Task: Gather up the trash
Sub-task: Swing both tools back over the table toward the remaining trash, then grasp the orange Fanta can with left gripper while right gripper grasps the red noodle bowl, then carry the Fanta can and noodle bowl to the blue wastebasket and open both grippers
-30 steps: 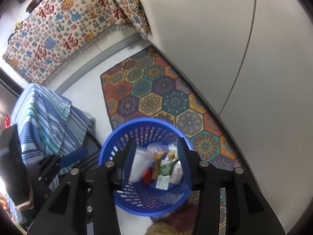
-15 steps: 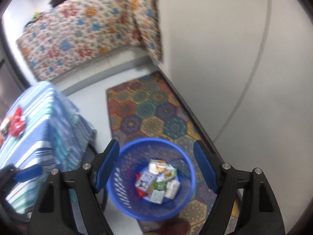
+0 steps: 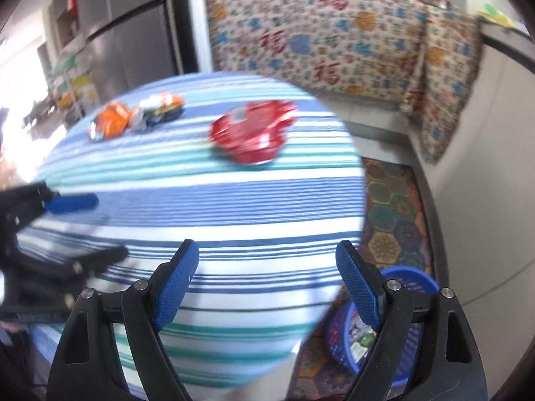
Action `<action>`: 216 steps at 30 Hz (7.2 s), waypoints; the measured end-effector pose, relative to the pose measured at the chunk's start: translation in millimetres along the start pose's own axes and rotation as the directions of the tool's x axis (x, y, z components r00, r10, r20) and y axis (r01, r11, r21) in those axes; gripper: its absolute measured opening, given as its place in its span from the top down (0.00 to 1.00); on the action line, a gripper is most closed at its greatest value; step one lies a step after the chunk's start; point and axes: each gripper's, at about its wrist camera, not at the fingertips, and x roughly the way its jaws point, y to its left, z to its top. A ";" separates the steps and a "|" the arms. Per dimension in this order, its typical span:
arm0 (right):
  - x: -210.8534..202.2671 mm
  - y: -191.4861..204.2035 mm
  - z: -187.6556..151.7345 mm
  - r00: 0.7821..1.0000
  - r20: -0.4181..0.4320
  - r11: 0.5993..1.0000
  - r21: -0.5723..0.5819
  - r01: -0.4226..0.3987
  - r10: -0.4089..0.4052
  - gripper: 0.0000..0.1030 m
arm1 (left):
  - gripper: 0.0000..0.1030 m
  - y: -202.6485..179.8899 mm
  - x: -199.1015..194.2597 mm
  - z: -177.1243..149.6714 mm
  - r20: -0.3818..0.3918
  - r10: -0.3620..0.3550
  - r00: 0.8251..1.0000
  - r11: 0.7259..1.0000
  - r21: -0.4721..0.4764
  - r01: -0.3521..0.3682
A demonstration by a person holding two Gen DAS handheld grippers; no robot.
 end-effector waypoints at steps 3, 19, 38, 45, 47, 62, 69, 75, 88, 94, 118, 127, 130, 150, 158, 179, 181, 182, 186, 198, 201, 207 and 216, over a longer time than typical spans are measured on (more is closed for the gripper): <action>24.3 16.8 3.1 0.999 -0.044 1.000 -0.011 0.009 -0.009 0.17 | 0.31 40.8 6.4 -12.5 -0.025 0.043 0.999 0.997 -0.063 -0.044; 88.9 19.3 44.5 0.993 -0.100 0.993 0.097 0.066 -0.056 0.02 | 0.11 201.8 30.9 -13.6 0.012 0.085 0.996 0.969 -0.232 -0.080; 102.1 11.4 60.8 0.994 -0.091 0.993 0.095 0.069 -0.060 0.00 | 0.06 228.0 77.5 51.0 0.019 -0.097 0.995 0.995 0.003 0.097; 101.5 8.3 62.1 0.995 -0.092 0.997 0.069 0.047 -0.040 0.01 | 0.06 215.3 57.5 26.1 0.026 -0.041 0.999 0.999 -0.019 0.042; 100.8 3.5 62.8 0.996 -0.089 0.997 0.069 0.037 -0.031 0.02 | 0.06 213.7 51.3 15.5 0.017 -0.042 0.999 0.997 -0.070 0.043; 114.5 -5.2 88.0 1.000 -0.022 0.992 0.125 -0.009 0.012 0.44 | 0.06 187.0 32.6 -6.5 0.014 0.015 1.000 0.992 -0.129 -0.013; 94.9 -2.3 79.6 0.997 -0.028 0.991 0.115 -0.067 0.070 0.48 | 0.06 174.7 25.5 -9.5 0.029 -0.001 1.000 0.991 -0.133 0.005; 76.1 6.5 58.9 0.991 -0.070 0.991 0.077 -0.112 0.118 0.47 | 0.06 166.8 26.1 -10.3 0.021 0.004 1.000 0.994 -0.111 -0.001; 80.8 16.6 55.7 0.998 0.005 0.997 -0.060 -0.056 0.057 0.25 | 0.06 167.1 27.5 -8.9 0.013 -0.001 1.000 0.994 -0.114 0.002; 76.3 9.4 58.6 0.995 0.039 0.995 0.037 -0.090 0.088 0.27 | 0.06 166.4 27.2 -9.0 0.014 0.003 1.000 0.994 -0.112 -0.001; 0.5 -30.0 29.2 0.993 0.078 0.990 0.102 -0.095 0.087 0.27 | 0.06 50.1 6.0 42.6 0.081 -0.119 0.990 0.993 0.006 0.119; -28.9 -57.1 22.8 0.989 0.138 0.984 0.162 -0.071 0.049 0.27 | 0.06 15.1 -1.0 65.2 0.103 -0.158 0.982 0.987 0.051 0.154; -39.6 -66.4 19.0 0.987 0.157 0.981 0.183 -0.061 0.032 0.27 | 0.06 1.0 -2.7 72.7 0.111 -0.174 0.979 0.983 0.072 0.167; -101.7 -200.4 -59.0 0.970 0.148 0.895 0.432 0.112 -0.193 0.27 | 0.06 -178.2 30.8 124.4 0.047 -0.393 0.918 0.893 0.257 0.369; -99.5 -243.9 -91.4 0.974 0.075 0.858 0.490 0.152 -0.216 0.27 | 0.06 -253.6 66.7 120.6 -0.011 -0.427 0.904 0.845 0.351 0.403; -57.6 -294.7 -106.2 0.983 -0.052 0.804 0.569 0.172 -0.174 0.27 | 0.06 -298.2 123.9 117.6 -0.104 -0.411 0.905 0.813 0.407 0.416; -55.2 -295.2 -105.5 0.984 -0.054 0.802 0.572 0.171 -0.171 0.27 | 0.06 -299.2 125.3 117.4 -0.106 -0.412 0.905 0.813 0.406 0.418; -54.2 -295.3 -105.1 0.984 -0.056 0.801 0.573 0.172 -0.172 0.27 | 0.06 -298.1 124.0 115.3 -0.107 -0.413 0.905 0.812 0.407 0.418; -51.0 -295.4 -104.7 0.984 -0.063 0.799 0.577 0.171 -0.165 0.27 | 0.06 -299.0 125.3 112.1 -0.113 -0.410 0.905 0.809 0.413 0.418; -52.2 -300.0 -102.9 0.983 -0.035 0.767 0.620 0.164 -0.183 0.13 | 0.05 -320.7 151.5 106.5 -0.169 -0.392 0.904 0.779 0.461 0.424; -58.7 -299.8 -101.1 0.980 -0.015 0.765 0.622 0.165 -0.199 0.13 | 0.05 -325.2 155.1 105.9 -0.174 -0.387 0.906 0.775 0.470 0.421; -66.5 -301.4 -98.4 0.977 0.013 0.760 0.631 0.156 -0.212 0.13 | 0.06 -325.7 151.7 109.6 -0.167 -0.395 0.903 0.775 0.467 0.425; -73.8 -304.9 -97.9 0.974 0.035 0.753 0.640 0.151 -0.224 0.13 | 0.05 -314.1 130.5 115.2 -0.131 -0.423 0.897 0.789 0.434 0.435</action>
